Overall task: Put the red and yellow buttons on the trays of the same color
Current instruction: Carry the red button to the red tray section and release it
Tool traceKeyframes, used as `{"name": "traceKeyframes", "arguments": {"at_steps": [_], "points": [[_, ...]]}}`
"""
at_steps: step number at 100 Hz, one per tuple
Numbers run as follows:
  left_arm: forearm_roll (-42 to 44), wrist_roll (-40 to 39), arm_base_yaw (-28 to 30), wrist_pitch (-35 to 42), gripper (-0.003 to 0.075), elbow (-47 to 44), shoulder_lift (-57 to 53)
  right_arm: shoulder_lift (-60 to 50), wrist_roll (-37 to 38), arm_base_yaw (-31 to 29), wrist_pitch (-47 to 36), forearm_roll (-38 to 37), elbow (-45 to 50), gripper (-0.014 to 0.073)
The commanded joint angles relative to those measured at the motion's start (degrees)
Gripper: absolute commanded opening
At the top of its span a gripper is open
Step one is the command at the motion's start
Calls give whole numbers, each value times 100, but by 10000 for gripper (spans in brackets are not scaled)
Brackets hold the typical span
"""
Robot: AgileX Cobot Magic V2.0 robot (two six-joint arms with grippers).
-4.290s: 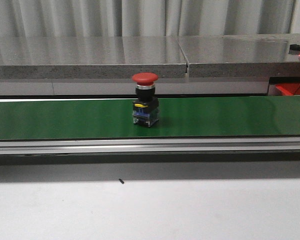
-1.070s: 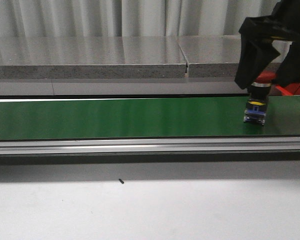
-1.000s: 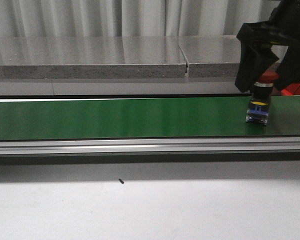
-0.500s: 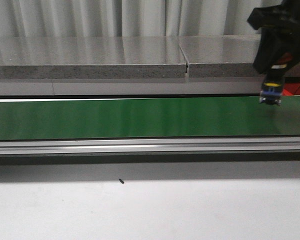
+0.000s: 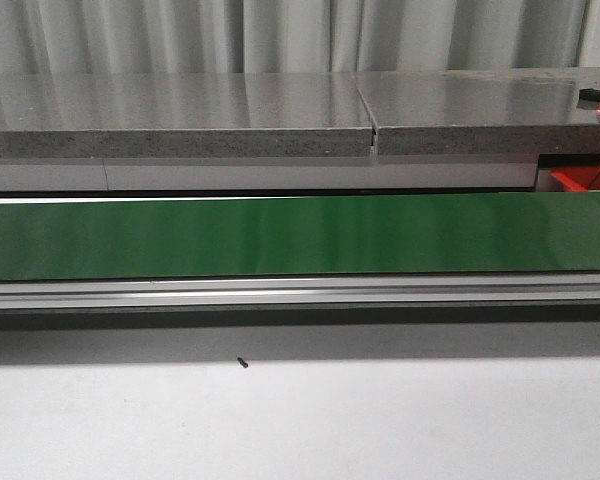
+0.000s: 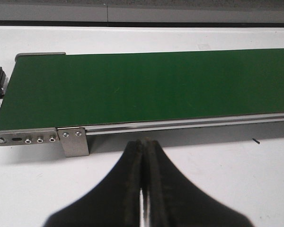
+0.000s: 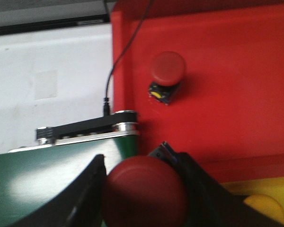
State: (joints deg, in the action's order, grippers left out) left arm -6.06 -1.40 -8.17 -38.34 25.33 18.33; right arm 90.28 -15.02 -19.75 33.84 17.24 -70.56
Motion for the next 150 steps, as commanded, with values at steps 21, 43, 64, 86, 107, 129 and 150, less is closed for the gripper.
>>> {"name": "traceKeyframes", "arguments": {"at_steps": [21,43,64,86,107,129,150], "points": [[-27,-29,-40,412,-20,161,46,445,1,-567,-642,364,-310,107],[-27,-29,-40,412,-20,161,46,1151,1,-567,-655,483,-1074,107],[-27,-29,-40,412,-20,161,46,1818,85,-588,-579,520,-1836,107],[-27,-29,-40,412,-20,161,46,2372,280,-683,-576,534,-2156,107],[-27,-29,-40,412,-20,161,46,2539,304,-815,-638,641,-2211,109],[-27,-29,-40,412,-20,161,46,2625,284,-836,-622,635,-2211,251],[-27,-29,-40,412,-20,161,46,2560,272,-836,-622,647,-2211,595]]}}
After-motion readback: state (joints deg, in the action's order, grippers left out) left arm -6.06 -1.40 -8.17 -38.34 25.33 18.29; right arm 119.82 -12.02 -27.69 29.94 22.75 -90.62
